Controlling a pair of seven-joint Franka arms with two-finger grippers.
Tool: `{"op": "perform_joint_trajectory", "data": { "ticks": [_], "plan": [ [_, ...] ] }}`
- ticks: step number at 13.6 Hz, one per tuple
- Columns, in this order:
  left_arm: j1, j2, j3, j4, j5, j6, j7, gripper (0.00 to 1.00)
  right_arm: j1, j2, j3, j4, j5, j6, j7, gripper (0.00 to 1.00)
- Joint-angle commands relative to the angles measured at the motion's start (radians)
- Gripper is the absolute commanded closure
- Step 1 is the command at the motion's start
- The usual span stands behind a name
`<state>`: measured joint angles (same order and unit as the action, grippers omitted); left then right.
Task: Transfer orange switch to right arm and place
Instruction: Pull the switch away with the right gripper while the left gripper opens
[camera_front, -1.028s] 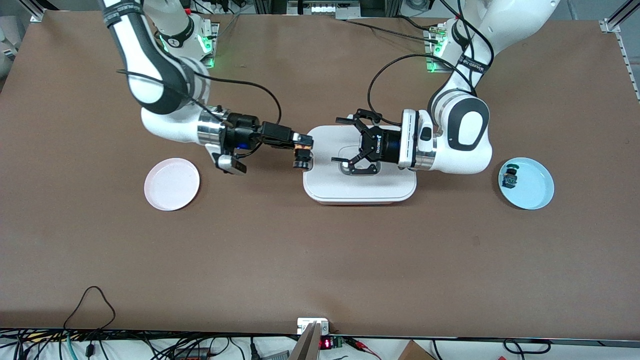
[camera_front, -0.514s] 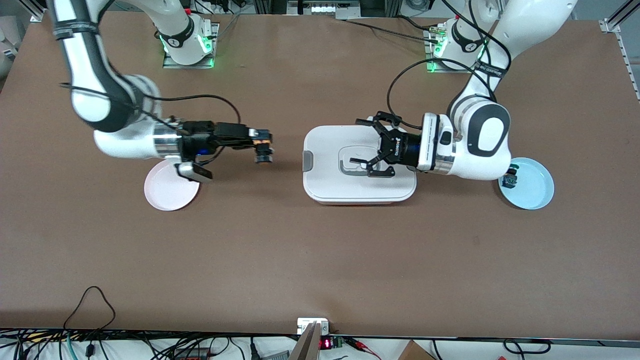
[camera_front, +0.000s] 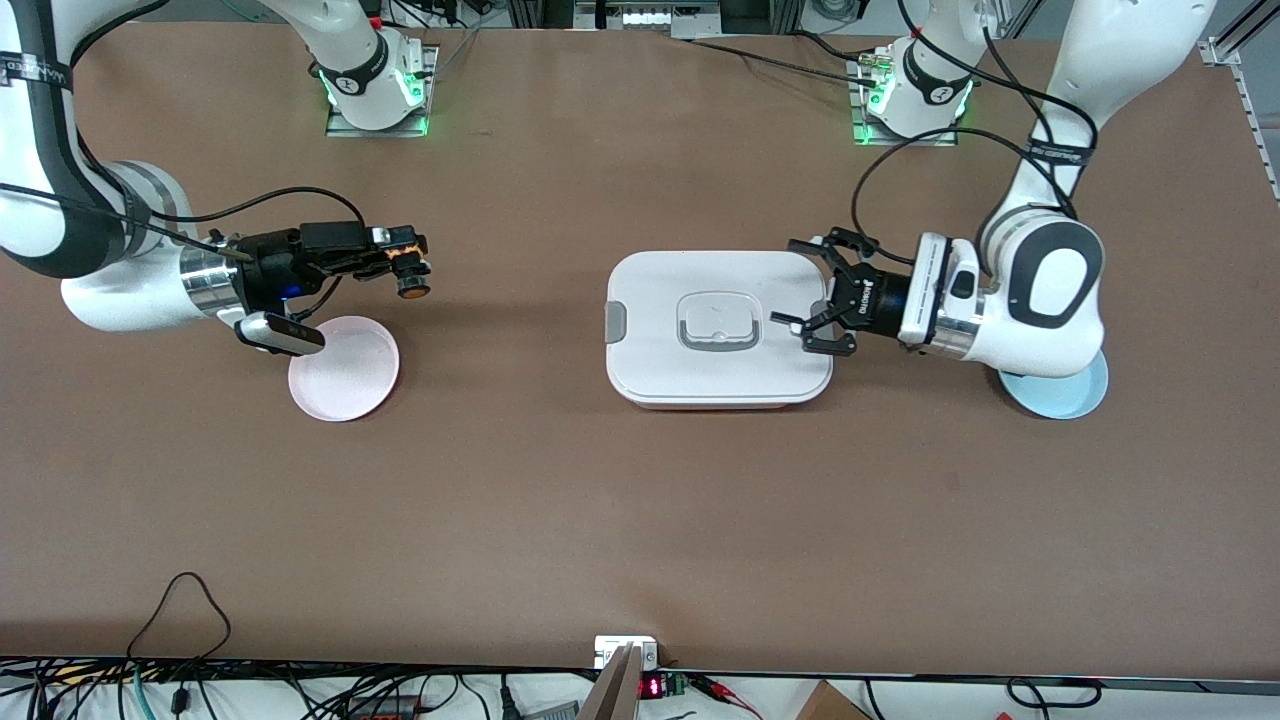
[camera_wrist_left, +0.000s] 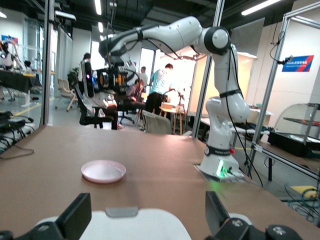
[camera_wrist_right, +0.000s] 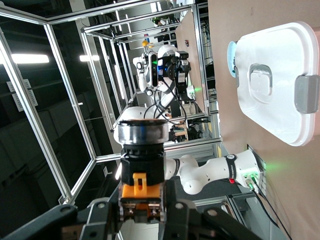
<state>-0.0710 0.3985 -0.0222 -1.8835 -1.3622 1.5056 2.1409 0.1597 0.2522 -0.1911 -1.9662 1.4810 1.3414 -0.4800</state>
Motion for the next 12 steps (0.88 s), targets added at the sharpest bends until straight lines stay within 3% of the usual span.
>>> {"op": "perform_joint_trajectory", "data": {
  "ticks": [1, 5, 7, 10, 12],
  "plan": [
    [0.017, -0.032, 0.025, -0.028, 0.075, -0.037, 0.016, 0.0, -0.009, -0.039, -0.005, -0.013, -0.069, 0.005, 0.012, 1.0],
    [0.025, -0.032, 0.096, -0.026, 0.217, -0.065, 0.014, 0.0, -0.008, -0.047, -0.088, 0.027, -0.33, 0.01, 0.017, 1.0],
    [0.025, -0.032, 0.131, -0.026, 0.288, -0.065, -0.007, 0.0, -0.008, -0.051, -0.132, 0.061, -0.504, 0.036, 0.017, 1.0],
    [0.025, -0.036, 0.176, -0.014, 0.389, -0.065, -0.152, 0.0, -0.005, -0.054, -0.201, 0.105, -0.741, 0.064, 0.047, 1.0],
    [0.025, -0.05, 0.191, -0.009, 0.446, -0.062, -0.249, 0.0, 0.003, -0.097, -0.194, 0.131, -0.926, 0.148, 0.157, 1.0]
  ]
}}
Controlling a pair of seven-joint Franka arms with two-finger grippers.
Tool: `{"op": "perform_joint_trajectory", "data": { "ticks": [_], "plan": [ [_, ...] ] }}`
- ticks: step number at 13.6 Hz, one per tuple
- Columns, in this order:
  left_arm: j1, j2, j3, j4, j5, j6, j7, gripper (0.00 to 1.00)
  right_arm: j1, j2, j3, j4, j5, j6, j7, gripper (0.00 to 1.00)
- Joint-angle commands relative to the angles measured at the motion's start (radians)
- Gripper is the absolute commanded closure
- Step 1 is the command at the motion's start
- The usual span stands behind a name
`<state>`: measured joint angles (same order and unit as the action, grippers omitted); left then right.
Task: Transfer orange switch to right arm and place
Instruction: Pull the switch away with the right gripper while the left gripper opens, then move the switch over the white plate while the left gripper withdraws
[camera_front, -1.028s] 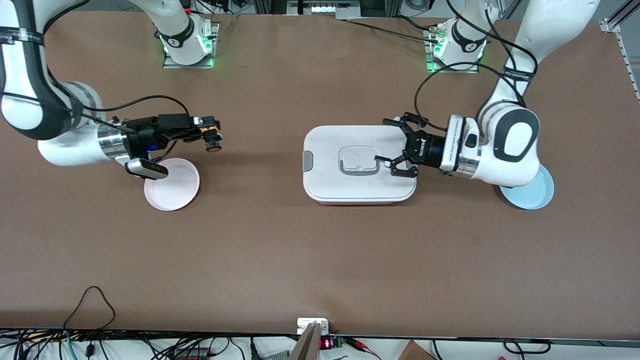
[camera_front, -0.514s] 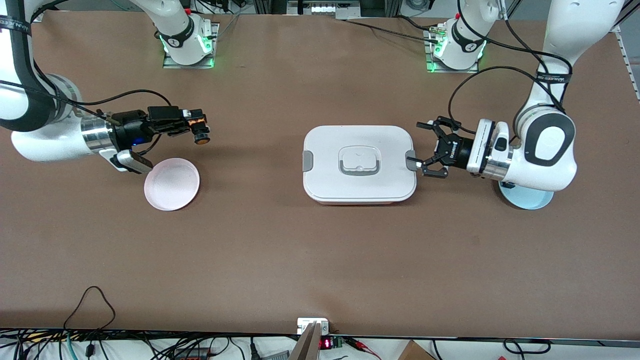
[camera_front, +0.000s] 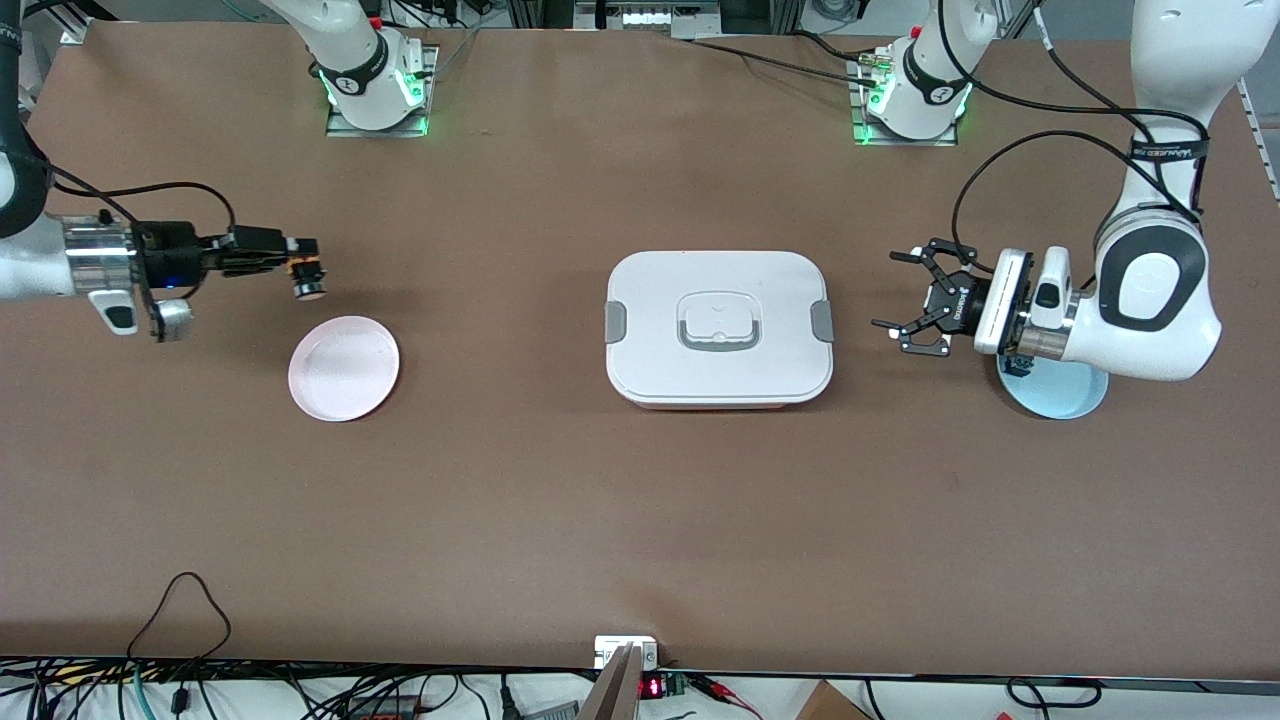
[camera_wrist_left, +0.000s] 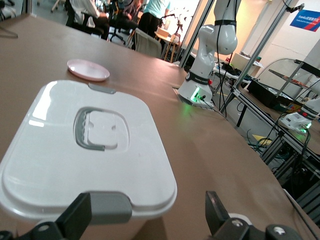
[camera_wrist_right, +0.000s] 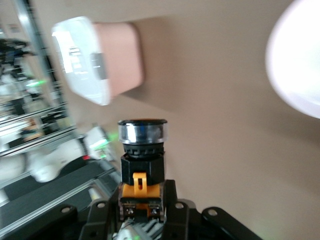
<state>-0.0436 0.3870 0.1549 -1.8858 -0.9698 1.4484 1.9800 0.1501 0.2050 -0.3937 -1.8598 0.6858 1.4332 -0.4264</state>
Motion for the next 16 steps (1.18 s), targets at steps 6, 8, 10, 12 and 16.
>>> {"op": "perform_joint_trajectory", "data": {
  "ticks": [6, 8, 10, 12, 16],
  "plan": [
    [-0.002, -0.099, 0.041, 0.082, 0.379, 0.0, -0.496, 0.0, 0.189, -0.223, 0.016, 0.014, -0.569, 0.197, 0.425, 1.0],
    [-0.002, -0.114, 0.052, 0.083, 0.483, 0.026, -0.634, 0.0, 0.229, -0.281, 0.032, 0.005, -0.643, 0.194, 0.474, 1.0],
    [-0.002, -0.12, 0.052, 0.103, 0.577, 0.058, -0.706, 0.0, 0.23, -0.317, 0.082, -0.021, -0.702, 0.217, 0.482, 1.0],
    [-0.004, -0.131, 0.054, 0.154, 0.692, 0.061, -0.82, 0.0, 0.229, -0.335, 0.088, -0.064, -0.72, 0.257, 0.495, 1.0],
    [-0.016, -0.158, 0.049, 0.217, 0.845, 0.052, -0.995, 0.0, 0.229, -0.384, 0.091, -0.227, -0.72, 0.407, 0.495, 1.0]
  ]
}}
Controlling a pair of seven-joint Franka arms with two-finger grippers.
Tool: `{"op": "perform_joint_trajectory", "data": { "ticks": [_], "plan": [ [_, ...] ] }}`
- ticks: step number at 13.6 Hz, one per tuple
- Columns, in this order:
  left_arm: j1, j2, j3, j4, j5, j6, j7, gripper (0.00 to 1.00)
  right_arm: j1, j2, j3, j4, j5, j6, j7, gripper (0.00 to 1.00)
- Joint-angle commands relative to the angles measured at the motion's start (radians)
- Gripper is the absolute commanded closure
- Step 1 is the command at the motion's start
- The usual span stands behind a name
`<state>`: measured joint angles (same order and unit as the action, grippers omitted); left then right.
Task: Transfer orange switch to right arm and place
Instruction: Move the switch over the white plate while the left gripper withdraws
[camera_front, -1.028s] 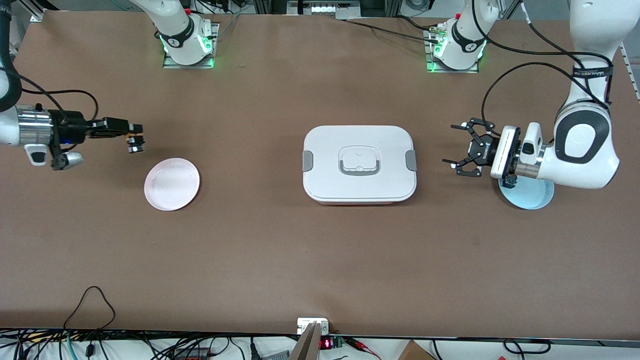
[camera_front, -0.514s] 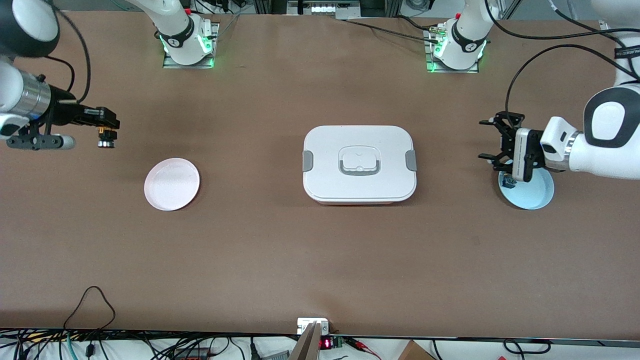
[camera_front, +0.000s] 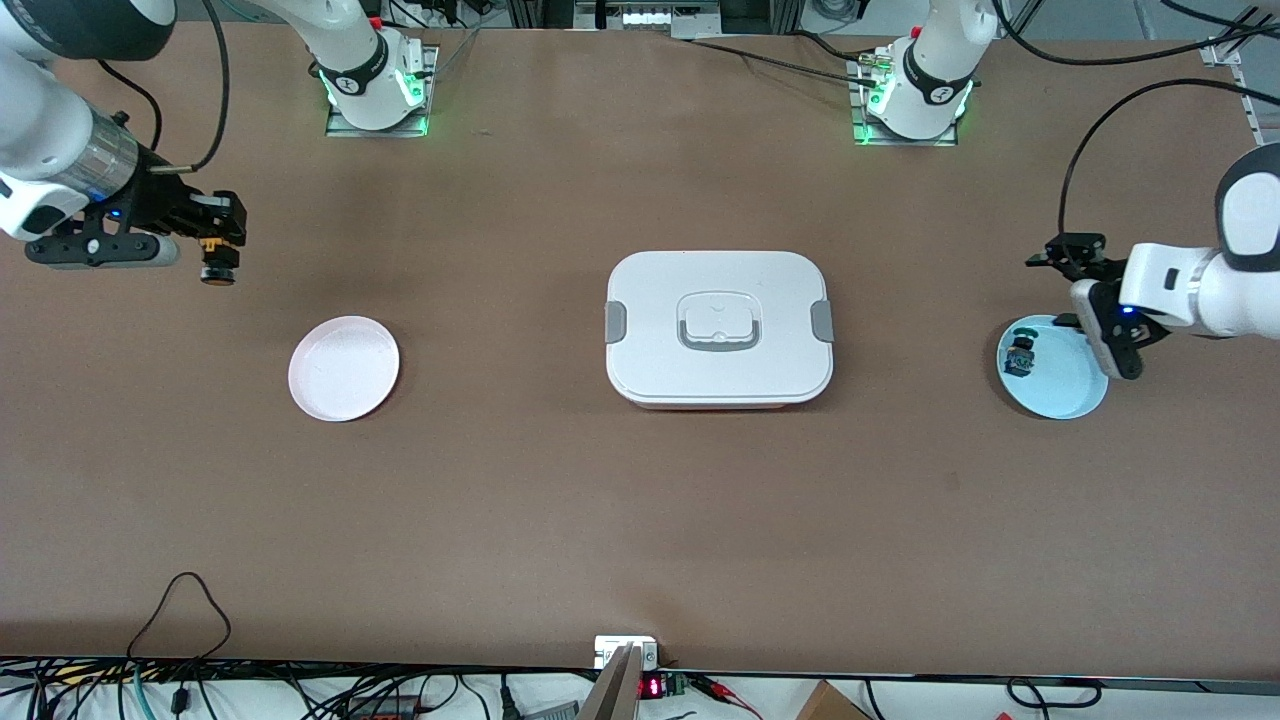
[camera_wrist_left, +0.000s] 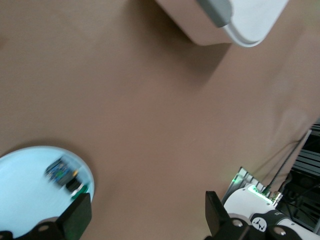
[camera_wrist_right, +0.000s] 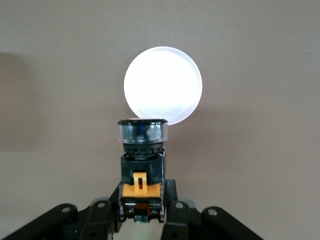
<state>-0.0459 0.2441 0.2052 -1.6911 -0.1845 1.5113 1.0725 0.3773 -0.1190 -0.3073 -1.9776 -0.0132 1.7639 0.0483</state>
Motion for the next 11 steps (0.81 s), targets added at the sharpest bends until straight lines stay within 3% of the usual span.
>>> {"op": "perform_joint_trajectory", "data": {
  "ticks": [1, 7, 11],
  "plan": [
    [-0.014, -0.016, -0.001, 0.024, 0.068, -0.008, -0.165, 0.0, -0.001, -0.067, 0.005, -0.151, -0.021, 0.113, 0.021, 1.0],
    [-0.029, -0.04, -0.006, 0.027, 0.069, -0.002, -0.697, 0.0, -0.005, -0.073, 0.004, -0.395, -0.021, 0.423, 0.007, 1.0],
    [-0.077, -0.066, -0.012, 0.028, 0.068, -0.065, -0.913, 0.0, -0.001, 0.027, 0.004, -0.487, -0.021, 0.659, -0.017, 1.0]
  ]
}}
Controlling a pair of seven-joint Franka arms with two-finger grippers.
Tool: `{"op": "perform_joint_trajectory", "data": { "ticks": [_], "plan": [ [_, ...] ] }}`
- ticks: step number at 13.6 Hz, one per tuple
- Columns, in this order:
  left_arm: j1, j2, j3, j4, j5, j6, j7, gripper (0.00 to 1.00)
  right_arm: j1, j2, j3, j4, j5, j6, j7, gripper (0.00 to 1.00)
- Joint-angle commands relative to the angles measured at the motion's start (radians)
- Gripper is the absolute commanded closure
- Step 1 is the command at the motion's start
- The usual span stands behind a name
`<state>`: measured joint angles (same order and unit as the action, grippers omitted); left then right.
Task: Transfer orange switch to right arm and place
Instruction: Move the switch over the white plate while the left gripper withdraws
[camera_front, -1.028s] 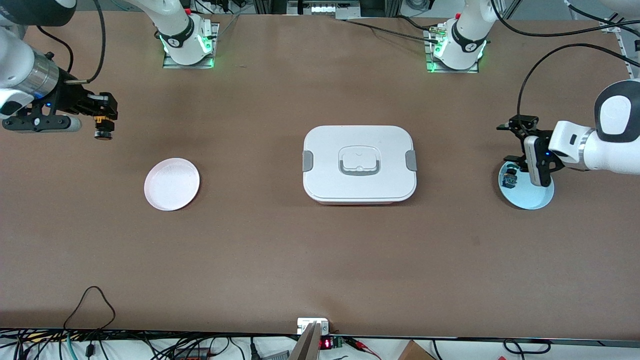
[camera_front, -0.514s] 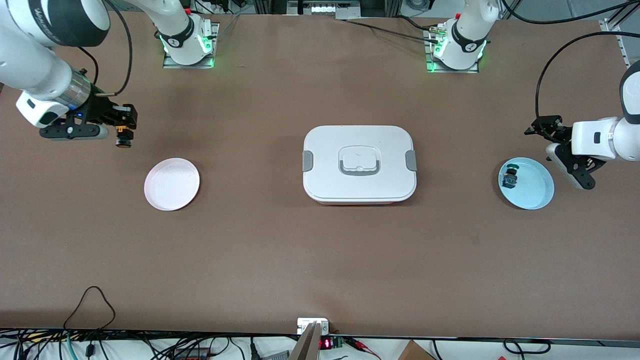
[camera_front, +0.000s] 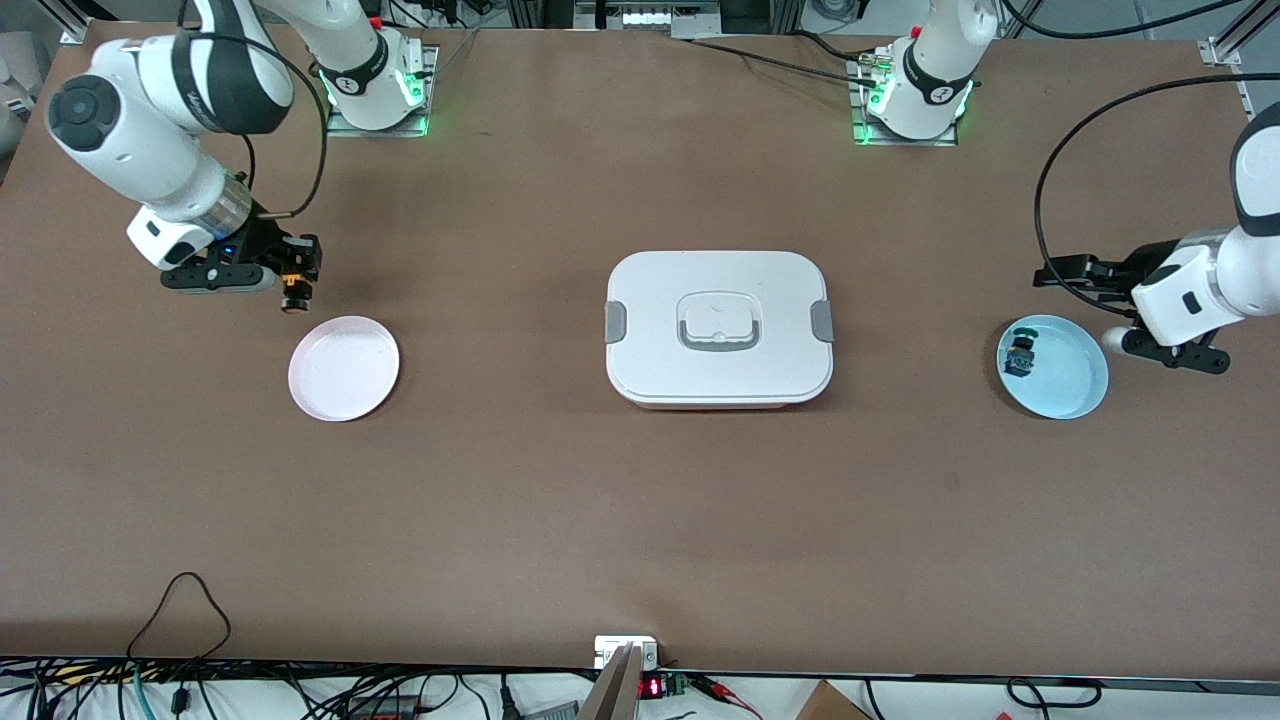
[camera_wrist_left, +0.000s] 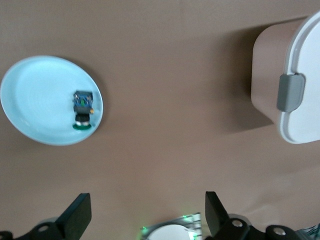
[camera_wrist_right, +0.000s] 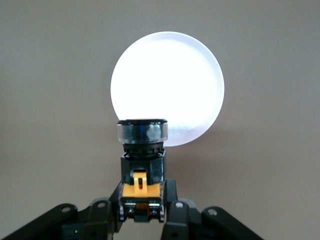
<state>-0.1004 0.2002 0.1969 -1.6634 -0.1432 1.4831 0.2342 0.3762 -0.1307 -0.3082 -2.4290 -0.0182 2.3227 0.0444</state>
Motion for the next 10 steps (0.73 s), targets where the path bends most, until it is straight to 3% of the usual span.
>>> {"op": "perform_joint_trajectory", "data": {
  "ticks": [1, 3, 5, 10],
  "plan": [
    [-0.022, -0.019, -0.022, 0.007, 0.03, -0.037, -0.079, 0.0, 0.0, 0.075, 0.004, -0.045, -0.016, 0.156, -0.024, 1.0],
    [-0.037, -0.01, -0.031, 0.078, 0.057, -0.038, -0.096, 0.0, 0.0, 0.159, 0.007, -0.045, -0.013, 0.262, -0.026, 1.0],
    [-0.048, -0.001, -0.063, 0.129, 0.158, -0.033, -0.107, 0.0, 0.009, 0.248, 0.008, -0.044, -0.013, 0.395, -0.026, 1.0],
    [-0.042, -0.03, -0.106, 0.103, 0.129, -0.005, -0.292, 0.0, 0.01, 0.345, 0.012, -0.019, -0.006, 0.468, -0.029, 1.0]
  ]
}}
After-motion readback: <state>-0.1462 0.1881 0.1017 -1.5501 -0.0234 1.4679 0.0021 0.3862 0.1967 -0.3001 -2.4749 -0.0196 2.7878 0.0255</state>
